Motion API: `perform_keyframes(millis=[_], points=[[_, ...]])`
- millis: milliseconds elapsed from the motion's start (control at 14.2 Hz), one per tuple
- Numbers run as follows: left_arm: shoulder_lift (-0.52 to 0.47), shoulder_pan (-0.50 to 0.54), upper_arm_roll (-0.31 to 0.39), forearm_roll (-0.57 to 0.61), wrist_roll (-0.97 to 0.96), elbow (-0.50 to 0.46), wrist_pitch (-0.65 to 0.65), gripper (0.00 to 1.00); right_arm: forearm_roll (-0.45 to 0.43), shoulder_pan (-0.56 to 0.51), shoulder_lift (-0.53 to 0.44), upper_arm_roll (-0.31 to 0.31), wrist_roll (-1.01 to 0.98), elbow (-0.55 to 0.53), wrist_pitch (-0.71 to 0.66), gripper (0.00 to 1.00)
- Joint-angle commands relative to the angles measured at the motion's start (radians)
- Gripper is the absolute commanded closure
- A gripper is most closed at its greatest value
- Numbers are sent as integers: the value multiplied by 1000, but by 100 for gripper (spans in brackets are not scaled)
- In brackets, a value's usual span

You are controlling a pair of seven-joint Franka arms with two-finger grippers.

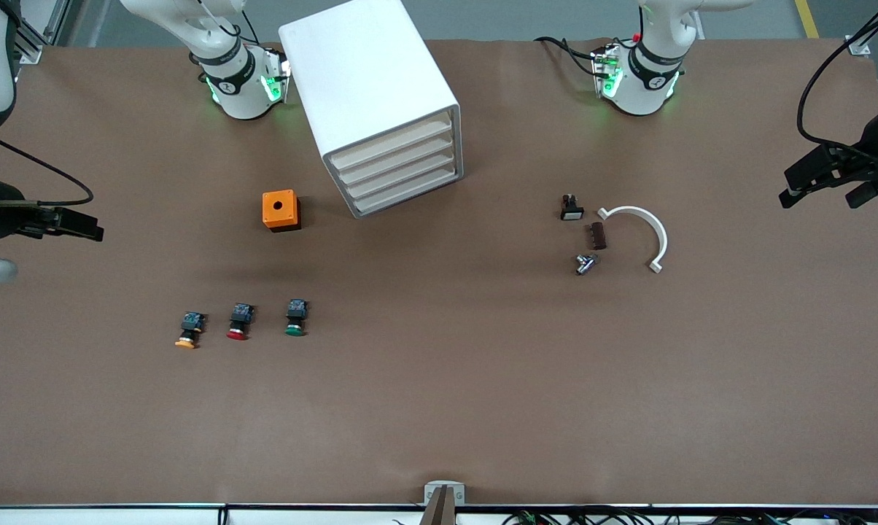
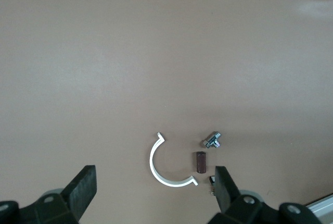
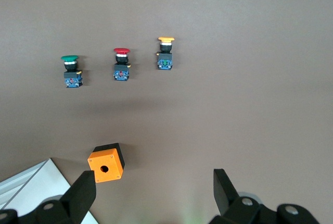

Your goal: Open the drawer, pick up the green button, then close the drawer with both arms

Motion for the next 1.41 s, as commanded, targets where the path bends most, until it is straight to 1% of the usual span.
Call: perform_keyframes(millis=[0,211,282,352,423,493,705,916,1127,1339], points=[[10,-4,1,12,-1,26,-19,0,-14,-17,-2,18,-7,55,-15,0],[10,-2,1,10,-1,27,-18,0,-1,-29,-2,12,-13,70,-18,0],[10,-4,2,10,-1,27,-18,0,25,-64,-6,13,-16,72,-24,0],[10,-4,2,10,-1,27,-18,0,53,-69,-14,16,-10,73,-55,0],[12,-4,2,10,-1,26,-18,0,53,-66,-25,19,-6,76,-98,0],[10,-4,1,10,-1,26,-18,0,43,-59,-44,21,-7,76,-98,0],[10,-8,1,10,1,27,-18,0,47,-54,-89,20,-7,61,-110,0],[10,-11,1,10,1,26,-18,0,46,-51,-117,20,-7,31,-107,0],[12,-13,1,10,2,26,-18,0,44,-23,-161,20,-7,-14,-89,0],[27,-12,2,19,7,24,-22,0,41,-8,-227,12,-7,-107,-19,0]])
